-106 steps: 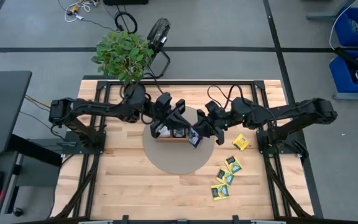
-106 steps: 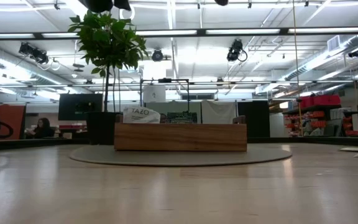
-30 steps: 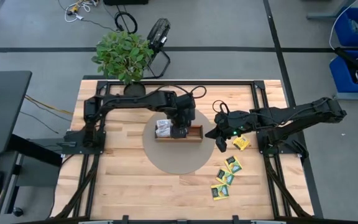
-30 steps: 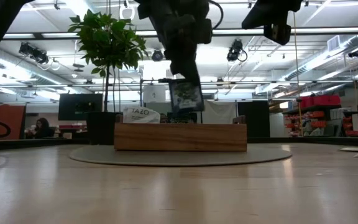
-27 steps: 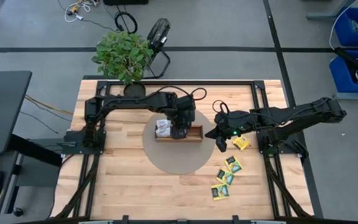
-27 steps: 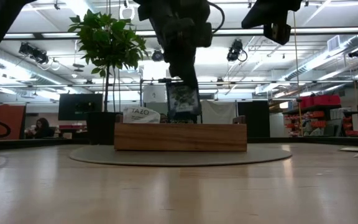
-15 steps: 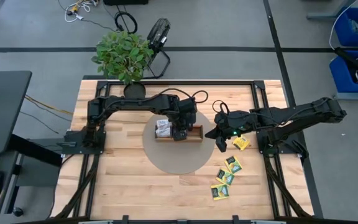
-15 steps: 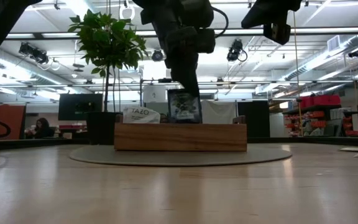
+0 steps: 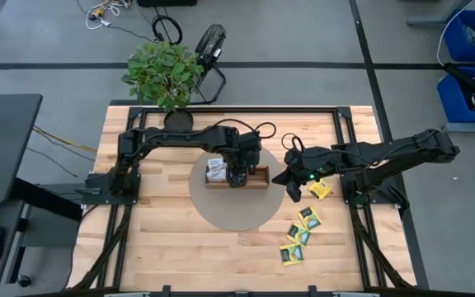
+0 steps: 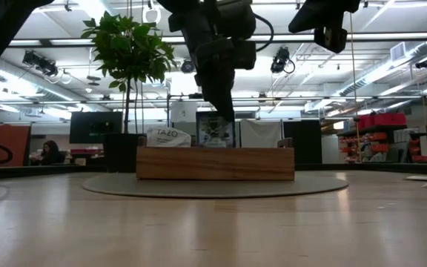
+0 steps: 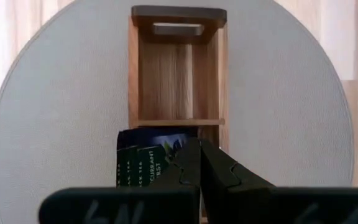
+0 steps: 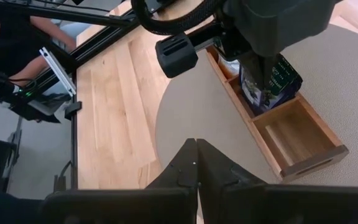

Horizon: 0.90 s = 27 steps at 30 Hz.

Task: Pick & Place Tea
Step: Put the blue tea bag into the middle section of the wooden organizer, then put the yellow tea bag into the right section of the wooden organizer

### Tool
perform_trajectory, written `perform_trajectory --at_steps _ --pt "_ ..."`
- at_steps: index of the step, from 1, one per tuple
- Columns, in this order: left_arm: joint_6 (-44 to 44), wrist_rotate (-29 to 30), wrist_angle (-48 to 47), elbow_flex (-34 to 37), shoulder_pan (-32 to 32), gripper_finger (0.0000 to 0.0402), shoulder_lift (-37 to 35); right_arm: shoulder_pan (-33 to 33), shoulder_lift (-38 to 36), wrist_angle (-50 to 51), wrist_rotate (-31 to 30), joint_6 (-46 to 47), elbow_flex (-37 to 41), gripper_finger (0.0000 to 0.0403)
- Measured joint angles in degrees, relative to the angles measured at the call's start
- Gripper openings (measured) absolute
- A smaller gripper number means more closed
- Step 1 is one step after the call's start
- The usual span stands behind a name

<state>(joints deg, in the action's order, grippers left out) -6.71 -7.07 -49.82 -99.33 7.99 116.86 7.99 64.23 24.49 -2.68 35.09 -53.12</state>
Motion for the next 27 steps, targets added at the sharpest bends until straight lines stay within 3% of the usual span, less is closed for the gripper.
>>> perform_trajectory --at_steps 12,27 --pt "-1.5 0.8 0.2 0.0 -0.2 0.0007 0.0 0.0 0.0 0.0 0.7 0.5 0.0 0.0001" --pt "-1.4 1.1 0.2 0.0 -0.4 0.0110 0.0 0.0 0.0 0.0 1.3 0.5 0.0 0.0001"
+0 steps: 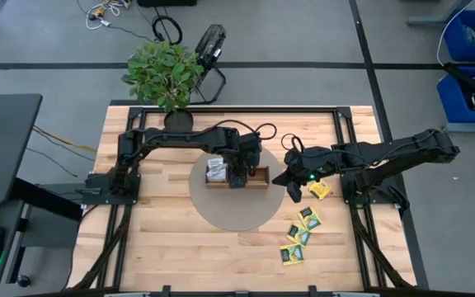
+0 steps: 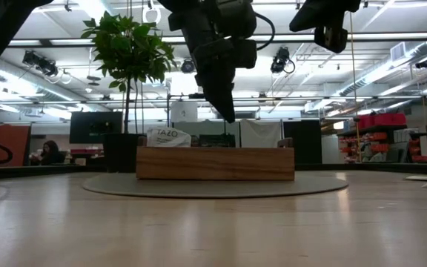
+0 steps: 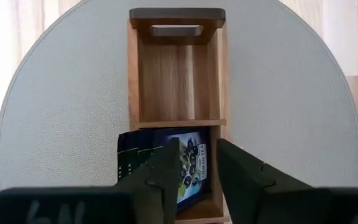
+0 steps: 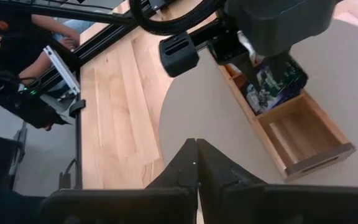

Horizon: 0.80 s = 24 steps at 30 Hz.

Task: Pick & Place Tea
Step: Put the yellow tea bag into the right section of the wooden organizer

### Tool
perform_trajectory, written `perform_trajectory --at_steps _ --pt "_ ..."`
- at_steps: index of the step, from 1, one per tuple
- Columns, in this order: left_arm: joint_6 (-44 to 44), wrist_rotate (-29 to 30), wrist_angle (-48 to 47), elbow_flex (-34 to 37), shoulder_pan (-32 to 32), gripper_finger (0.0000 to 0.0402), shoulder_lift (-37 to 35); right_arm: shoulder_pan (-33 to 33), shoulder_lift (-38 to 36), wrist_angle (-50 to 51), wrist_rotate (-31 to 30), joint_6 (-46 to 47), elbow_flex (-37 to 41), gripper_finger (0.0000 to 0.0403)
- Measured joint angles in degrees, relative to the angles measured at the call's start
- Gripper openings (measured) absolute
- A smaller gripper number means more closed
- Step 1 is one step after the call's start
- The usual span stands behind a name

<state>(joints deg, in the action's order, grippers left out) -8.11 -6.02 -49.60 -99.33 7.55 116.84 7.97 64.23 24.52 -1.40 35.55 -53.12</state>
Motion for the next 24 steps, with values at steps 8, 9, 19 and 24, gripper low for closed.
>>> perform_trajectory --at_steps 8,9,19,24 --pt "4.7 6.3 -2.5 0.0 -0.7 0.0120 -3.3 0.0 -0.3 2.5 0.4 0.0 0.0 0.0003" --pt "4.9 6.5 -2.9 0.0 -1.0 0.0119 -4.1 0.0 -0.4 3.6 0.4 0.0 0.0 0.0003" --pt "12.3 11.2 -2.7 0.0 -7.8 0.0113 -15.6 0.0 -2.6 23.1 0.4 9.7 0.0 0.0004" --pt "16.6 12.1 -2.5 0.0 -12.3 0.0112 -19.6 0.0 -2.6 34.6 0.7 18.8 0.0 0.0011"
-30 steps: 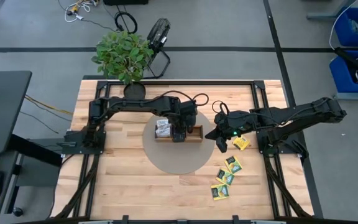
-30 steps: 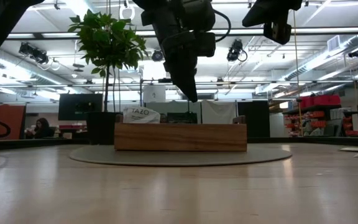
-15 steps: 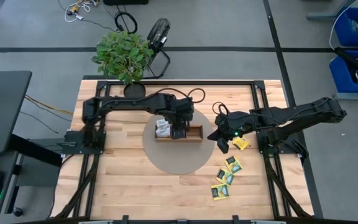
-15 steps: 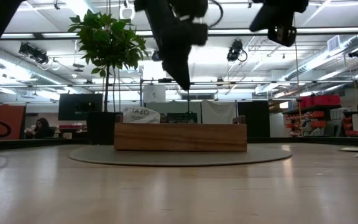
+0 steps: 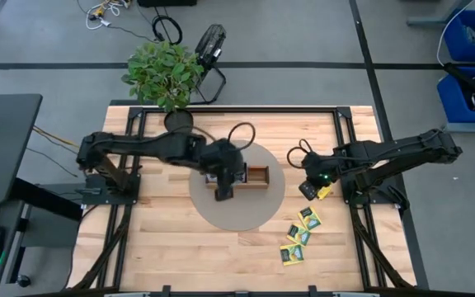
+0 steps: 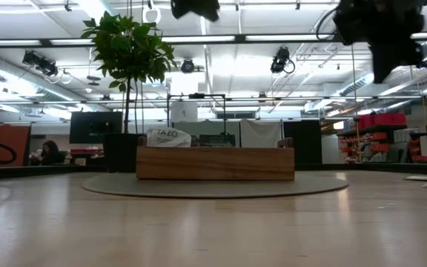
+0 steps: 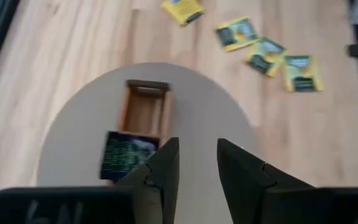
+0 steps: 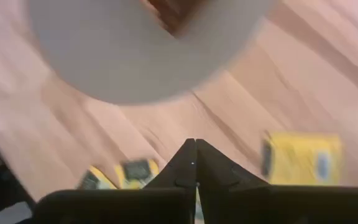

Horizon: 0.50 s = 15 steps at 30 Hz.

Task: Pick & Place Tea
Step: Put the yellow tea bag into the right section of the wooden organizer

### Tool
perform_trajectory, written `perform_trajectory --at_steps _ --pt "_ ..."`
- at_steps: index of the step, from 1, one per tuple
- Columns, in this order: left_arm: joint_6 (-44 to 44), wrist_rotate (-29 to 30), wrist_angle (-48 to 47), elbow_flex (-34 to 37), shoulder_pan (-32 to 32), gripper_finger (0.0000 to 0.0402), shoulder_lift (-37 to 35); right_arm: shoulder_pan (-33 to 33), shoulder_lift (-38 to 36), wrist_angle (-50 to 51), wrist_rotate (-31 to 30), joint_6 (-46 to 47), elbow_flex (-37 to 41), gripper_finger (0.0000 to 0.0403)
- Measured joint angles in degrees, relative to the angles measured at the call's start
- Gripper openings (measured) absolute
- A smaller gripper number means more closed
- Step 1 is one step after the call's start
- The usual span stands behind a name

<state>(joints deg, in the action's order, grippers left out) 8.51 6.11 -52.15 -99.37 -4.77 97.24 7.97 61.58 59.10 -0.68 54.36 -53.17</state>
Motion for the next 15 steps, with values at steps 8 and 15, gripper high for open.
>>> perform_trajectory --at_steps 8,15 --pt "5.0 2.6 -0.4 0.0 -8.2 0.0112 -1.4 0.0 0.0 9.6 2.4 11.3 0.0 0.0129" --pt "7.1 8.8 -2.4 0.0 -15.5 0.0112 -1.4 0.0 2.5 10.1 -1.7 20.2 0.0 0.0249"
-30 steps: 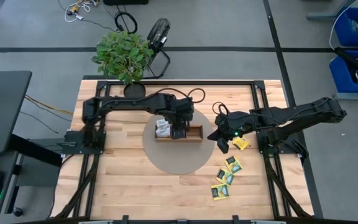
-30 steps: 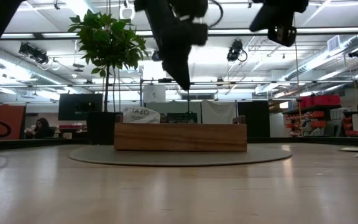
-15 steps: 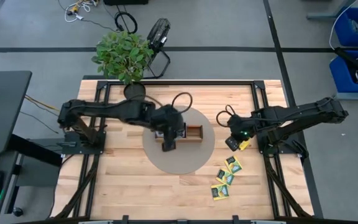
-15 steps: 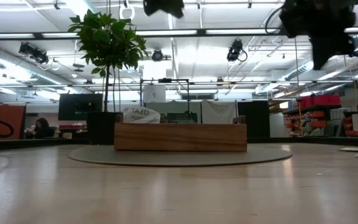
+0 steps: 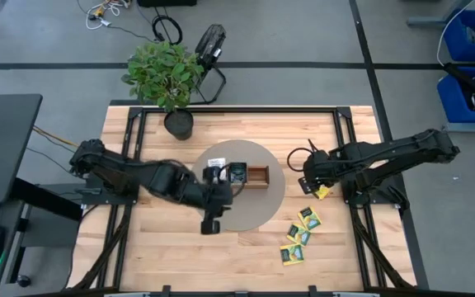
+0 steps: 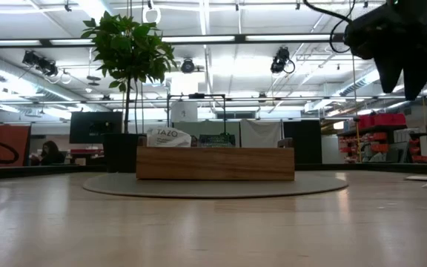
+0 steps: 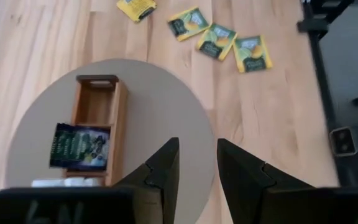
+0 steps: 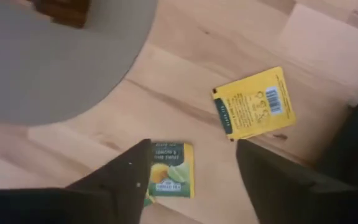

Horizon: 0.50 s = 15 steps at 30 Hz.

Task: Pick & Place Tea
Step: Put the yellow tea bag into the right section of the wooden organizer

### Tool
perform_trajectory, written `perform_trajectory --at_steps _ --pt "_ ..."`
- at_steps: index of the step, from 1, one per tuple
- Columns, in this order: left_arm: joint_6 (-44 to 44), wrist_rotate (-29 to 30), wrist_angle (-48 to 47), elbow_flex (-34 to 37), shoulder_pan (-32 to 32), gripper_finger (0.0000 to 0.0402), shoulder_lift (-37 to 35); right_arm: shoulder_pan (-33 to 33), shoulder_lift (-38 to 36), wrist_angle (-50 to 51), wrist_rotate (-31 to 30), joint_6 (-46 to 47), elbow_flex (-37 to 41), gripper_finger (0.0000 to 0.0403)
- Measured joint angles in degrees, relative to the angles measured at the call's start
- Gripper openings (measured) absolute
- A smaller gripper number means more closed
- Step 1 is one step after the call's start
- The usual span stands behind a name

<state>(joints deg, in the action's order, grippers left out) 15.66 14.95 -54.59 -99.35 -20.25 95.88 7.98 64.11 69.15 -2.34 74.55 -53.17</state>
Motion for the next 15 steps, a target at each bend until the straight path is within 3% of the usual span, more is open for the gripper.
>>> perform_trajectory --at_steps 4,10,15 --pt "0.7 4.3 -3.1 0.0 -3.3 0.0112 0.0 0.0 4.7 -0.2 -0.2 1.5 0.0 0.0268" --pt "3.4 6.6 -4.0 0.0 -6.8 0.0112 0.0 0.0 11.7 -0.5 -0.2 0.0 0.3 0.0258" --pt "7.3 8.7 -5.0 0.0 -8.6 0.0112 0.0 0.0 12.0 -4.1 3.2 0.0 6.9 0.0248"
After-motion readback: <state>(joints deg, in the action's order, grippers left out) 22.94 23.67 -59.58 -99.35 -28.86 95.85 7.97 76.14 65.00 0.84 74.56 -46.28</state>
